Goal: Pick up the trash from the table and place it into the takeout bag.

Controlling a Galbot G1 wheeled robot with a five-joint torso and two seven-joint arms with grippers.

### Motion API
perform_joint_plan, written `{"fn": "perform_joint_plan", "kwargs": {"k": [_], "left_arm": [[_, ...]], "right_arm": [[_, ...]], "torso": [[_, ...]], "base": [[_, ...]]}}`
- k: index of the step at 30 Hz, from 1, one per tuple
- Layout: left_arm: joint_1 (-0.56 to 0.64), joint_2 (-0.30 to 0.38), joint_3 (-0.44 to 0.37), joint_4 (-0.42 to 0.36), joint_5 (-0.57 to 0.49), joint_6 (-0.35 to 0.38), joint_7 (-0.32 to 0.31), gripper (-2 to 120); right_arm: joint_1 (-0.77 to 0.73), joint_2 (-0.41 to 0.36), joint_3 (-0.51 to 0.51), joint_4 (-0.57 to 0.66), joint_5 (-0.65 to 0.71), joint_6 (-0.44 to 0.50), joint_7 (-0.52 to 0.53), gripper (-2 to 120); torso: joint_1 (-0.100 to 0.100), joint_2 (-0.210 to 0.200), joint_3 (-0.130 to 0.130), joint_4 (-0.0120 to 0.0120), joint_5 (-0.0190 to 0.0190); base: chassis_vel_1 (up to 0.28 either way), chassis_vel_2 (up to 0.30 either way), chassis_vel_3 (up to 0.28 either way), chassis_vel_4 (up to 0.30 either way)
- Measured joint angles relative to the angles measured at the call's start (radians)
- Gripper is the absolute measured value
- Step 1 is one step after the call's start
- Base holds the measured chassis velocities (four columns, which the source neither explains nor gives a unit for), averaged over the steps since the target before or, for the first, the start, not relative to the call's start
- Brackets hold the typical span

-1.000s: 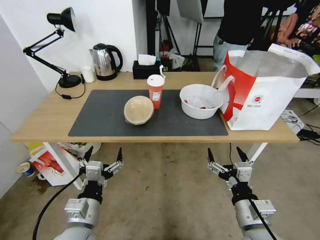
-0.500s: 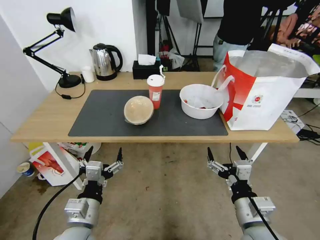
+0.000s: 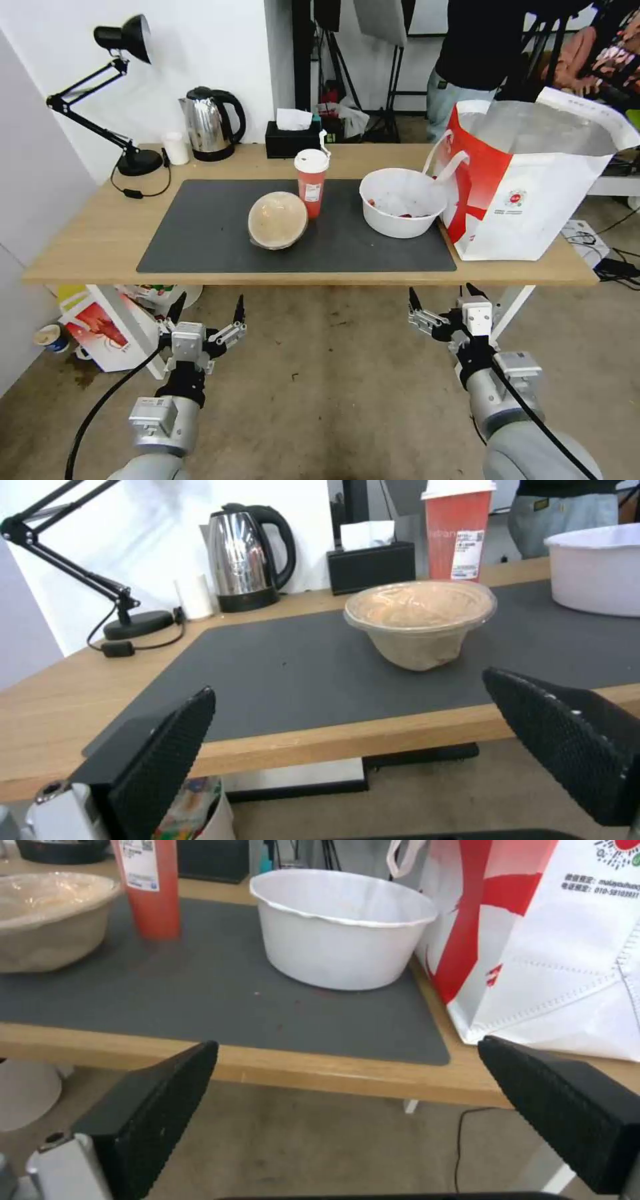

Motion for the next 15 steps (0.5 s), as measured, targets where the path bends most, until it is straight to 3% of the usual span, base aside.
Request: {"fn": "perform_joint_plan", "kwargs": {"k": [6,8,9,11,15], "left_arm": [[0.000,0.000,0.000,0.000,0.000,0.000,0.000,100],[0.000,0.000,0.000,0.000,0.000,0.000,0.000,100],[0.000,0.000,0.000,0.000,0.000,0.000,0.000,100],[0.000,0.000,0.000,0.000,0.000,0.000,0.000,100],[0.000,0.000,0.000,0.000,0.000,0.000,0.000,100]], "right_arm": [[0.003,-0.007,0.002,0.003,0.007,-0.004,0.001,100],[0.045,-0.094,0.073,0.030,0.079,0.000,-0.020,100],[0.045,-0.094,0.073,0.030,0.079,0.000,-0.020,100],[0.095,-0.197,0.162,0.035,0.163,0.017,-0.052,100],[0.110,-0.229,0.189,0.036,0.191,0.024,-0.065,100]], "torso": [[0.000,0.000,0.000,-0.0002,0.0002],[0.000,0.000,0.000,0.0000,-0.0003],[0.000,0.000,0.000,0.0000,-0.0003],[0.000,0.000,0.000,0.0006,-0.0002],[0.000,0.000,0.000,0.0001,0.0000]], "base": [[0.000,0.000,0.000,0.000],[0.000,0.000,0.000,0.000],[0.000,0.000,0.000,0.000],[0.000,0.000,0.000,0.000],[0.000,0.000,0.000,0.000]]}}
